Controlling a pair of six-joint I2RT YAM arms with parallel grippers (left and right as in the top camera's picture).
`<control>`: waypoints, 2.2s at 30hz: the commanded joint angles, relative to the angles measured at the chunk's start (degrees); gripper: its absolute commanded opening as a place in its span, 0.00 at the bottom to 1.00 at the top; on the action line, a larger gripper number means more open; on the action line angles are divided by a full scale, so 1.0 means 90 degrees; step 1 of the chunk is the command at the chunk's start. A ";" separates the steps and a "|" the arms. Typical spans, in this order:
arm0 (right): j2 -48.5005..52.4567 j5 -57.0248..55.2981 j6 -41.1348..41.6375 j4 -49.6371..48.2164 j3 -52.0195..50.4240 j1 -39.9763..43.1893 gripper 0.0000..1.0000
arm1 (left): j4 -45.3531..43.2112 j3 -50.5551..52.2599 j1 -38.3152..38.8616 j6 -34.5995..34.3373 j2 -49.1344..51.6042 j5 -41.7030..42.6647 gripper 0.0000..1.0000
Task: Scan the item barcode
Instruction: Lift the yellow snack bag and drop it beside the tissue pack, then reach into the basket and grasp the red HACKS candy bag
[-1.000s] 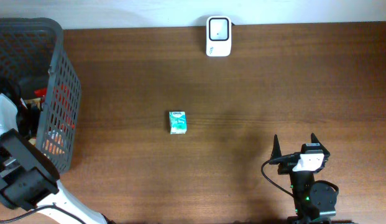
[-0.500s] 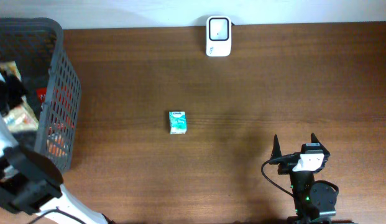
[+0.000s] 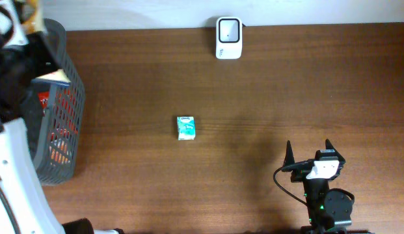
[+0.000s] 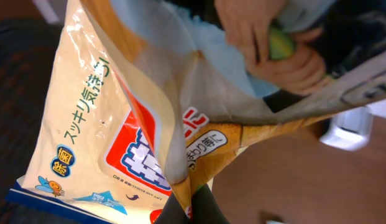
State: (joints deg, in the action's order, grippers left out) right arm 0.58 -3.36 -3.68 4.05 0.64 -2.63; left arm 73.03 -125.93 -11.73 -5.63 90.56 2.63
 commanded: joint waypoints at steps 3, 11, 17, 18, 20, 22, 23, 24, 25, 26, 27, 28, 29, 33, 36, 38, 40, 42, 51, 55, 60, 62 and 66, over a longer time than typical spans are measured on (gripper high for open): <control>-0.0041 0.0034 -0.0044 0.0051 -0.0036 -0.0039 0.99 | -0.0010 0.0002 0.1528 -0.0041 0.0189 0.0287 0.00; -0.0041 0.0034 -0.0044 0.0051 -0.0036 -0.0039 0.98 | -0.0058 0.0661 0.3225 -0.0136 0.1452 0.0284 0.00; -0.0041 0.0032 -0.0044 0.0053 -0.0036 -0.0039 0.98 | -0.0182 0.0777 0.4092 -0.0141 0.2730 0.0311 0.00; -0.0041 0.0034 -0.0044 0.0051 -0.0036 -0.0039 0.98 | -0.0233 0.0777 0.4218 -0.0141 0.2929 0.0364 0.00; -0.0041 0.0034 -0.0044 0.0053 -0.0036 -0.0039 0.98 | -0.0359 0.0777 0.4507 -0.0138 0.3368 0.0554 0.00; -0.0041 0.0034 -0.0044 0.0051 -0.0036 -0.0039 0.98 | -0.0425 0.0777 0.4711 -0.0141 0.3655 0.0614 0.00; -0.0041 0.0034 -0.0044 0.0051 -0.0036 -0.0039 0.98 | -0.0440 0.0777 0.4806 -0.0138 0.3779 0.0612 0.00; -0.0041 0.0034 -0.0044 0.0053 -0.0036 -0.0039 0.98 | -0.0444 0.0777 0.4901 -0.0138 0.3891 0.0612 0.00; -0.0041 0.0034 -0.0044 0.0053 -0.0036 -0.0039 0.98 | -0.0447 0.0777 0.4981 -0.0136 0.3973 0.0610 0.00; -0.0041 0.0034 -0.0044 0.0051 -0.0036 -0.0039 0.98 | -0.0447 0.0777 0.5049 -0.0136 0.4034 0.0588 0.00; -0.0041 0.0034 -0.0044 0.0051 -0.0036 -0.0039 0.98 | -0.0447 0.0777 0.5102 -0.0134 0.4092 0.0537 0.04; -0.0041 0.0034 -0.0044 0.0051 -0.0036 -0.0039 0.98 | -0.0444 0.0777 0.5163 -0.0134 0.4112 0.0474 0.22; -0.0041 0.0034 -0.0041 0.0051 -0.0036 -0.0039 0.98 | -0.0444 0.0777 0.5187 -0.0134 0.4119 0.0408 0.43; -0.0041 0.0034 -0.0044 0.0053 -0.0036 -0.0039 0.98 | -0.0440 0.0770 0.5200 -0.0131 0.4114 0.0345 0.82; -0.0041 0.0034 -0.0044 0.0051 -0.0036 -0.0039 0.98 | -0.0095 0.0498 0.5081 -0.0126 0.4099 0.0284 0.82; -0.0041 0.0034 -0.0044 0.0051 -0.0036 -0.0039 0.98 | 0.0403 0.0039 0.4957 -0.0097 0.4068 0.0049 0.86; -0.0041 0.0034 -0.0044 0.0051 -0.0036 -0.0039 0.98 | 0.1222 -0.0850 0.4770 -0.0061 0.4012 -0.0508 0.94; -0.0041 0.0034 -0.0044 0.0051 -0.0036 -0.0039 0.98 | 0.1897 -0.1758 0.4639 -0.0061 0.3976 -0.0969 0.99; -0.0041 0.0034 -0.0044 0.0051 -0.0036 -0.0039 0.98 | 0.2630 -0.4330 0.3682 -0.0012 0.2851 -0.2358 0.99; -0.0041 0.0034 -0.0044 0.0051 -0.0036 -0.0039 0.98 | 0.2630 -0.4330 0.2752 -0.0015 0.2084 -0.2387 0.99; -0.0041 0.0034 -0.0044 0.0051 -0.0036 -0.0039 0.98 | 0.2630 -0.4328 0.1241 -0.0017 0.1659 -0.2008 0.99; -0.0041 0.0034 -0.0044 0.0053 -0.0036 -0.0039 0.98 | 0.2630 -0.4274 0.0682 -0.0019 0.1664 -0.1882 0.99; -0.0041 0.0034 -0.0044 0.0051 -0.0036 -0.0039 0.98 | 0.2630 -0.3436 -0.0367 -0.0231 0.1673 -0.1860 0.99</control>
State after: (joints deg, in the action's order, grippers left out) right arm 0.58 -3.36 -3.70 4.05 0.64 -2.63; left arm 96.42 -162.95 -9.15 -6.50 104.99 -15.40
